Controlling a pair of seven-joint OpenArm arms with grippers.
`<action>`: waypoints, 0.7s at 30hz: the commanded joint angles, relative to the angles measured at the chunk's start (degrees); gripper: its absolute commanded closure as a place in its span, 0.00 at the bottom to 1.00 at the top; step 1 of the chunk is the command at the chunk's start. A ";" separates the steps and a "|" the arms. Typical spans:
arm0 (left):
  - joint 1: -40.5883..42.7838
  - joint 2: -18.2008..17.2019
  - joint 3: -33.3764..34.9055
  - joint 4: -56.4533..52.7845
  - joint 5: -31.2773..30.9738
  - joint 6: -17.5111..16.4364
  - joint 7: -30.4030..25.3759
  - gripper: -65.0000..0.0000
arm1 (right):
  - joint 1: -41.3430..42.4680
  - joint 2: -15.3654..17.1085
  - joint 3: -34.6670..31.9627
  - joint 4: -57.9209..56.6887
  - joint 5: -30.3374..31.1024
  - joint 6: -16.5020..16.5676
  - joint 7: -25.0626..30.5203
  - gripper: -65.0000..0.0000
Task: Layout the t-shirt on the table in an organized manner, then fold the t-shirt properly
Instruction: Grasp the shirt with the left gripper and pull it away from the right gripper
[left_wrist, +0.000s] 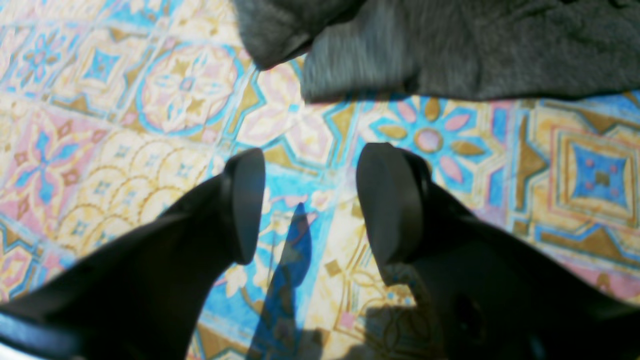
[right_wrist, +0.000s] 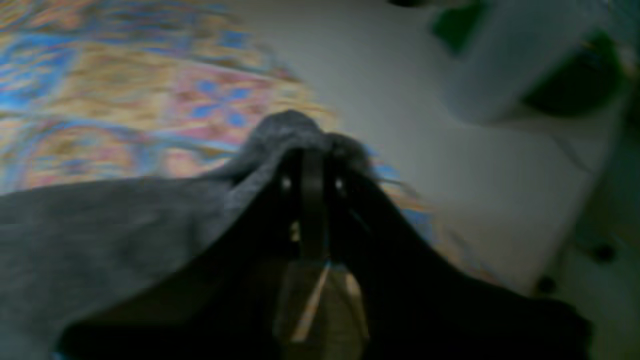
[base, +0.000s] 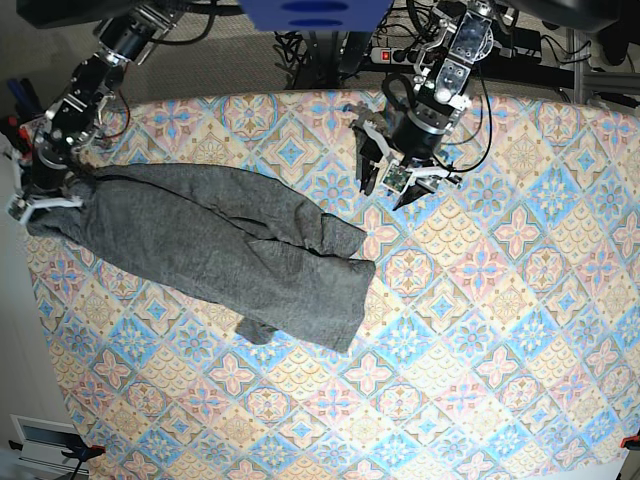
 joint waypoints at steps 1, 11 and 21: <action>-0.48 -0.29 -0.32 1.19 -0.33 0.69 -1.45 0.51 | 0.42 1.19 0.39 1.17 -0.36 -0.86 1.59 0.98; -8.74 2.88 -0.05 2.42 0.29 0.69 -1.27 0.51 | -0.02 1.10 0.39 4.69 -0.36 -0.86 1.50 0.61; -22.01 7.97 5.13 -13.67 0.20 0.69 -1.27 0.50 | -0.10 1.10 0.39 7.33 -0.36 -0.86 1.50 0.58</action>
